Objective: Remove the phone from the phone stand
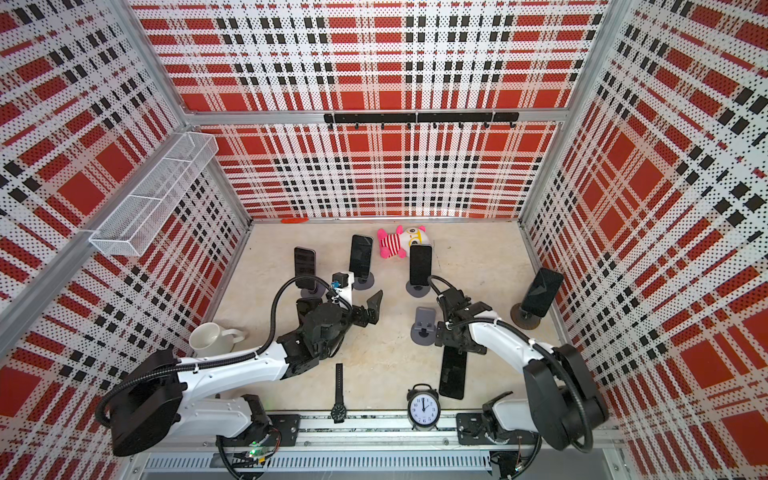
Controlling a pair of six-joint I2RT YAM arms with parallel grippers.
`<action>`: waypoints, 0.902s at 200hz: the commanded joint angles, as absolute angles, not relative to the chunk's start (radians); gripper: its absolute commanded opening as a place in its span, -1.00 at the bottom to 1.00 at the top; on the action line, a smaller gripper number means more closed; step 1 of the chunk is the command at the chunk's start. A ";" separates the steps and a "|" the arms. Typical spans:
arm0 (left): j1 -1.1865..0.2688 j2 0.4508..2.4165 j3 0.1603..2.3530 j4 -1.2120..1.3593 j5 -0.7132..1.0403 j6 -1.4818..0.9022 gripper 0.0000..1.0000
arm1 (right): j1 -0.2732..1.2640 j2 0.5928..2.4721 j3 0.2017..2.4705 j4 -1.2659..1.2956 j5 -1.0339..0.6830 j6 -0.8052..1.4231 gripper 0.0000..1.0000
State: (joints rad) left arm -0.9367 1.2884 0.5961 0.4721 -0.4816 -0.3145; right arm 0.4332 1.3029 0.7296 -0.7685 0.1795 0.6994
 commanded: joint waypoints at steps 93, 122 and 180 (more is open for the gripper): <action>-0.940 1.250 0.546 0.604 -0.369 -0.196 0.96 | 0.431 1.131 0.932 -0.724 -0.096 0.443 0.87; -0.940 1.264 0.548 0.611 -0.346 -0.214 0.96 | 0.434 1.138 0.874 -0.584 -0.226 0.428 0.77; -0.929 1.269 0.532 0.645 -0.309 -0.246 0.96 | 0.411 1.211 0.836 -0.457 -0.205 0.308 0.73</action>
State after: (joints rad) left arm -0.9363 1.2663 0.5484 0.5930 -0.3382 -0.2317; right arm 0.5060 1.2175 0.8654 -0.5423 -0.1864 0.4065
